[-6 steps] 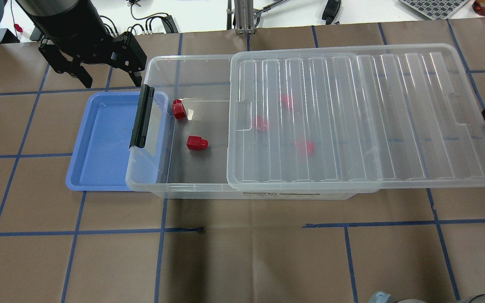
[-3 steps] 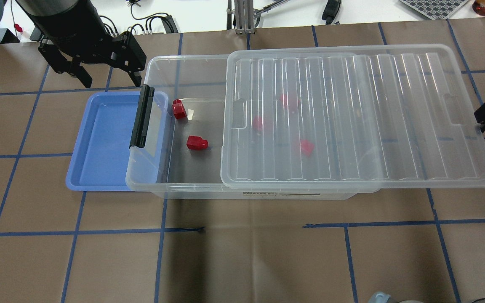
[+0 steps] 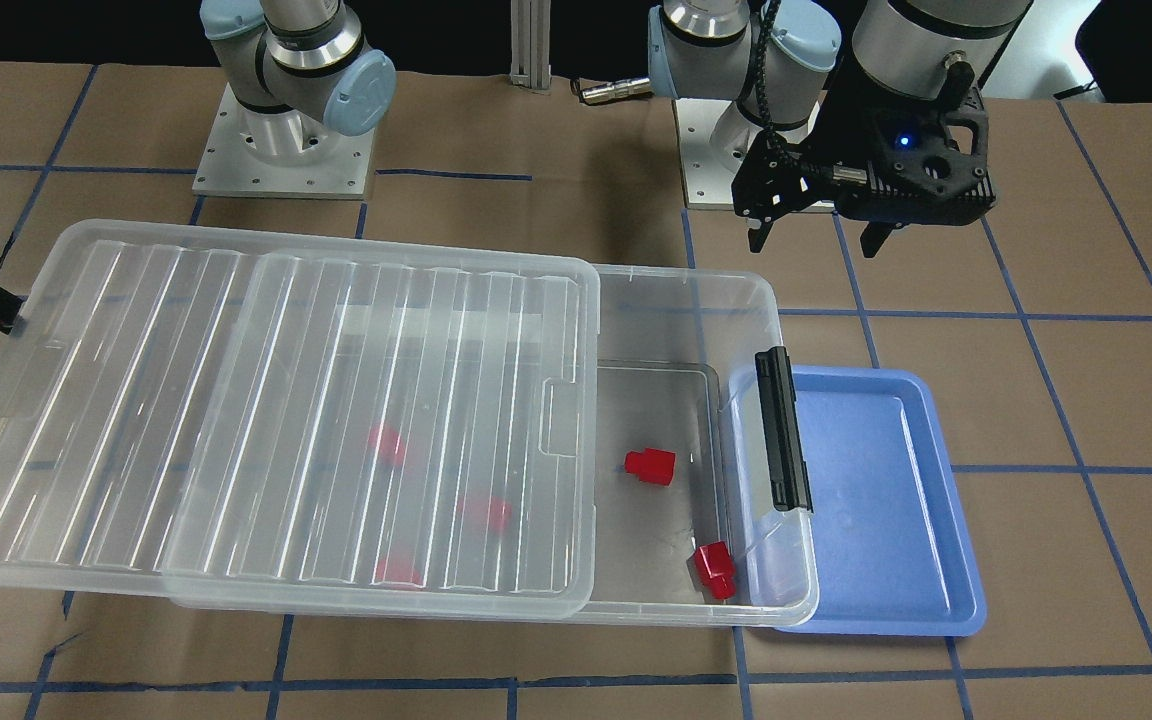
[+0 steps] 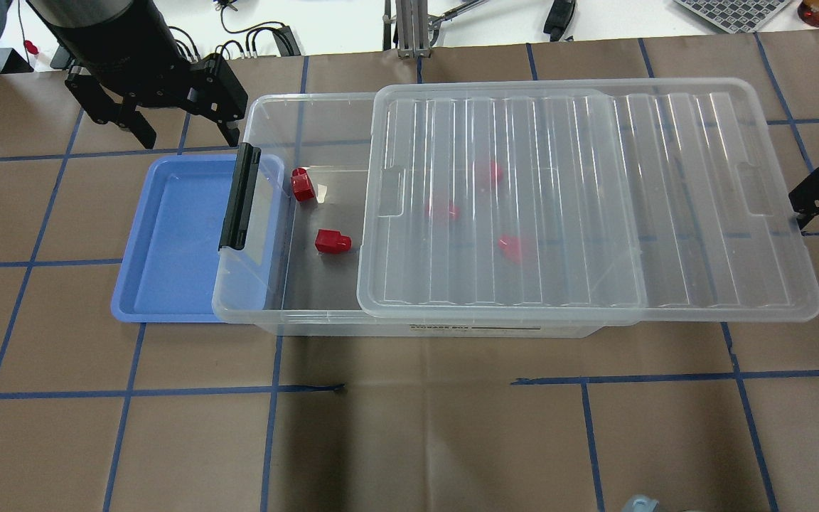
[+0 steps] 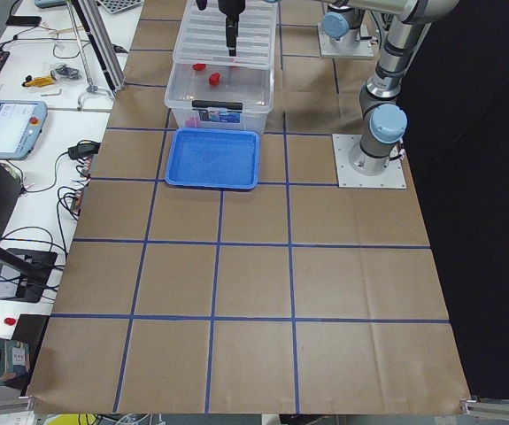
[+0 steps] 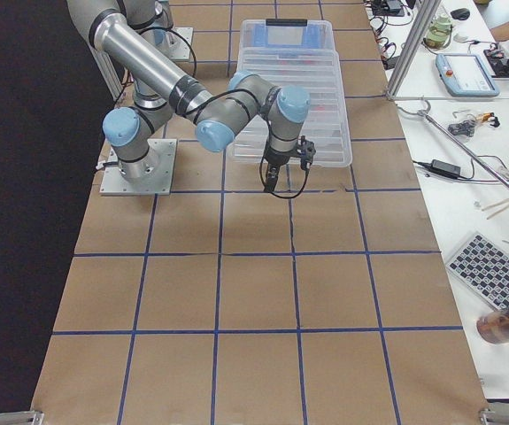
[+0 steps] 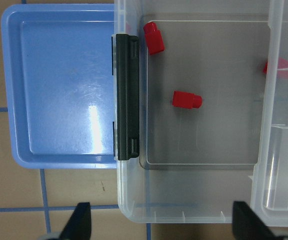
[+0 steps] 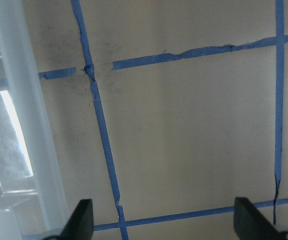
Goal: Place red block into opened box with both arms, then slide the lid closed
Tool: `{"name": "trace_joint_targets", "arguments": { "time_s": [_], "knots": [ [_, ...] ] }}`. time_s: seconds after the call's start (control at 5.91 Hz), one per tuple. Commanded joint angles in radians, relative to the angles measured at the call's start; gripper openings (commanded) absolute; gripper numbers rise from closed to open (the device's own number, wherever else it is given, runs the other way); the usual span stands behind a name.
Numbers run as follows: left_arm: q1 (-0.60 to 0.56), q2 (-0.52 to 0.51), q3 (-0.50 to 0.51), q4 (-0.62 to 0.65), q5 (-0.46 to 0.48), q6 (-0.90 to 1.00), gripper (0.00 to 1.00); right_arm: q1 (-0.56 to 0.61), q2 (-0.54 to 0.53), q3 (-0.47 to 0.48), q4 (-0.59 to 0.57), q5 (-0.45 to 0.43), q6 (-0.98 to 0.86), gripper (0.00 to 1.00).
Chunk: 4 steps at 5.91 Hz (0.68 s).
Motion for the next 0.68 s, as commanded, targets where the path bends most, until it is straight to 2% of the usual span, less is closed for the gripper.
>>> {"name": "trace_joint_targets", "arguments": {
  "time_s": [0.0, 0.51],
  "knots": [
    [0.0, 0.001, 0.0, 0.0, 0.0, 0.0, 0.98, 0.03, -0.001, -0.001, 0.002, 0.003, -0.004, 1.0],
    [0.001, 0.001, 0.0, 0.0, 0.0, -0.002, 0.98, 0.07, -0.001, -0.001, 0.002, 0.005, -0.013, 1.0]
  ]
}}
